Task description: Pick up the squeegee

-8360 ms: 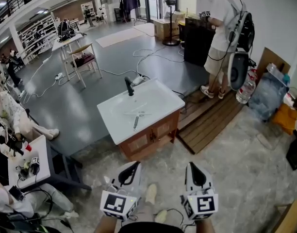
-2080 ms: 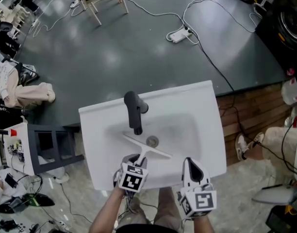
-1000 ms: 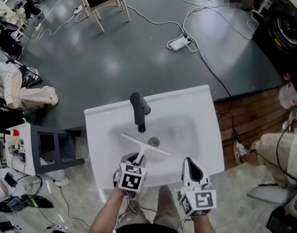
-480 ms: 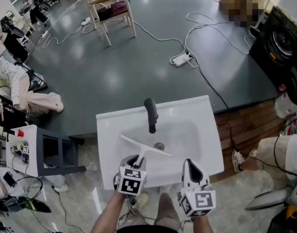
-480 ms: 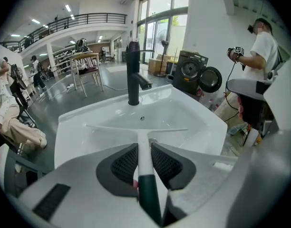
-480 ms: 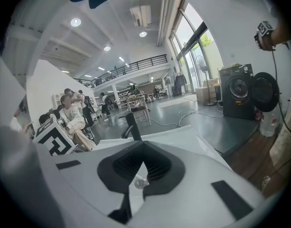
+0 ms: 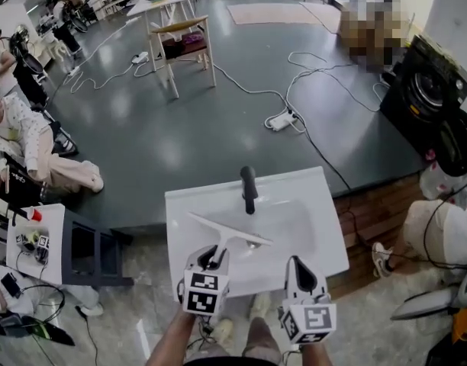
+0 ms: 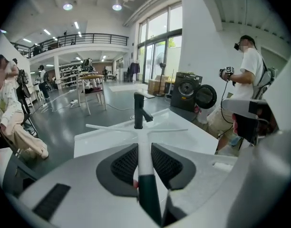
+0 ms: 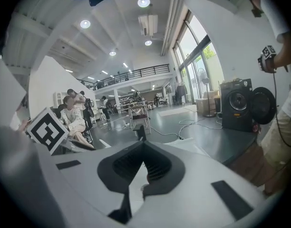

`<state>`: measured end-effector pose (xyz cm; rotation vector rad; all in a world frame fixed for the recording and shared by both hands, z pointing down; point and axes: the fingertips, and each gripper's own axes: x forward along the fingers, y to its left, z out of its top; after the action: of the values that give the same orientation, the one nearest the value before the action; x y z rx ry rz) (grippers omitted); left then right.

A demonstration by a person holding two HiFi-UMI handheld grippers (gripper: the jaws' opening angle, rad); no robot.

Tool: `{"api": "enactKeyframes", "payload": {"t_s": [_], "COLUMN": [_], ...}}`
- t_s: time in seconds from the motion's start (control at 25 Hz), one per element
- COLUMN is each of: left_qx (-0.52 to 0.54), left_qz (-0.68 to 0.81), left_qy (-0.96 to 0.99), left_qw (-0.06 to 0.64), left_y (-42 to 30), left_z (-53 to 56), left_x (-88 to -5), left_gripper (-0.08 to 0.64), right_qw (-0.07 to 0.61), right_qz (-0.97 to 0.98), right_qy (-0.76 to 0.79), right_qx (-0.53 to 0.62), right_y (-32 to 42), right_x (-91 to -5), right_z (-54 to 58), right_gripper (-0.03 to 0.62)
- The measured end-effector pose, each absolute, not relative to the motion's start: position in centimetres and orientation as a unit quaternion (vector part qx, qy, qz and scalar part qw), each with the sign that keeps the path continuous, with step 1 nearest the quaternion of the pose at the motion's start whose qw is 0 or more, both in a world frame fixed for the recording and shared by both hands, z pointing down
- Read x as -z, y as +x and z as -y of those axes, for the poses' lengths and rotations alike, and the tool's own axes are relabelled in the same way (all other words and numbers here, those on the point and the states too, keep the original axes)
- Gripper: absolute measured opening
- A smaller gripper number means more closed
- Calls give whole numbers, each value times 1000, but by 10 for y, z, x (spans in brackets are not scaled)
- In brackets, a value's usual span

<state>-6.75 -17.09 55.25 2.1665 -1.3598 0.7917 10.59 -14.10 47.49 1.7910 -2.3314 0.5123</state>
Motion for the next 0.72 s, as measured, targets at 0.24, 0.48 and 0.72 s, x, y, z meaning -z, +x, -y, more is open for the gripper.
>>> {"api": "enactKeyframes", "payload": {"t_s": [0.24, 0.48, 0.72], "left_qx": [-221, -167, -136], "left_qz": [515, 532, 529], "left_qy": [806, 817, 830], "left_qw": [192, 148, 111], "left_y": [-82, -108, -128], "left_z": [169, 138, 106], "left_x": [-478, -413, -376], "left_gripper": [89, 89, 89], "right_qw": [68, 61, 53], "right_qz": [777, 778, 774], "right_qy": [611, 616, 625], "right_qx": [-136, -105, -83], "right_y": [94, 72, 56], "right_x": [-433, -398, -376], "right_z": [126, 93, 65], "right_gripper": [-3, -3, -3]}}
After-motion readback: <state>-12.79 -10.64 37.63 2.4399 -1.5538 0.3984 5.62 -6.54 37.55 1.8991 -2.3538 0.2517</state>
